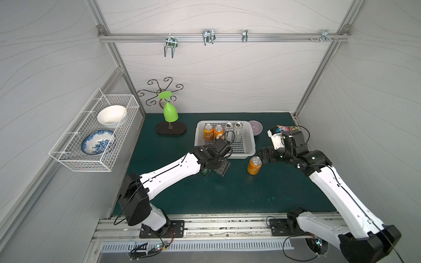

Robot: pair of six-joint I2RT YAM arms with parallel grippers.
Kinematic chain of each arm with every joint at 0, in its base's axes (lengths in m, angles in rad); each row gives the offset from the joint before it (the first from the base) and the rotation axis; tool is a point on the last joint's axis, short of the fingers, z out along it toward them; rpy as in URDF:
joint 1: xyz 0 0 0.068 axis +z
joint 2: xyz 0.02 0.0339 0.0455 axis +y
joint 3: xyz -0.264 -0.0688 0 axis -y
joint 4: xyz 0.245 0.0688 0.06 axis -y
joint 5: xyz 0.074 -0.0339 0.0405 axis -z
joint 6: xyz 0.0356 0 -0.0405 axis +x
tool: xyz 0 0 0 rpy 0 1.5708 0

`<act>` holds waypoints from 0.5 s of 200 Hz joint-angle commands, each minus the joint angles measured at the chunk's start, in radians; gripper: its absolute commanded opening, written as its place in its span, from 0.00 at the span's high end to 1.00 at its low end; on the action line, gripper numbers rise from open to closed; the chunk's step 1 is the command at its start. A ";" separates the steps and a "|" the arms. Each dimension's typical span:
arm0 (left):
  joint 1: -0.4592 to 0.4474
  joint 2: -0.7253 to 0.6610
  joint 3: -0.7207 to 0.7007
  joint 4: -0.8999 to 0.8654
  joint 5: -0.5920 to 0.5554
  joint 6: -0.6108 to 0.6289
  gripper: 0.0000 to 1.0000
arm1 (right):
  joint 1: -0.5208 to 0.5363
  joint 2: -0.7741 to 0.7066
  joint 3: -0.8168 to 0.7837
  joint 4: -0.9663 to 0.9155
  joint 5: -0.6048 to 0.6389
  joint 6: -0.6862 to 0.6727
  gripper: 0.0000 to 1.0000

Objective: Take out the drinks from the basket
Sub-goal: Place the drink at the center of the board.

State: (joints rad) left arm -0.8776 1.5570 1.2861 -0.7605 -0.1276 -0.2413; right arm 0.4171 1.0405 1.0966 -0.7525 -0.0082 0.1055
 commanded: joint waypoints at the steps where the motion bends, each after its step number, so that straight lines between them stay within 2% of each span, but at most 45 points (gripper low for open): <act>1: -0.012 0.029 0.040 0.082 -0.043 -0.011 0.54 | -0.007 -0.026 -0.010 -0.014 0.005 0.000 0.01; 54: -0.012 0.079 0.036 0.100 -0.079 -0.006 0.53 | -0.013 -0.034 -0.015 -0.019 0.010 -0.004 0.01; 100: -0.012 0.115 0.030 0.136 -0.064 -0.018 0.53 | -0.017 -0.037 -0.018 -0.019 0.011 -0.004 0.01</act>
State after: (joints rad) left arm -0.8856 1.6520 1.2861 -0.7166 -0.1734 -0.2436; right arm 0.4084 1.0210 1.0840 -0.7540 -0.0071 0.1055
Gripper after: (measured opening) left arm 0.701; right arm 0.989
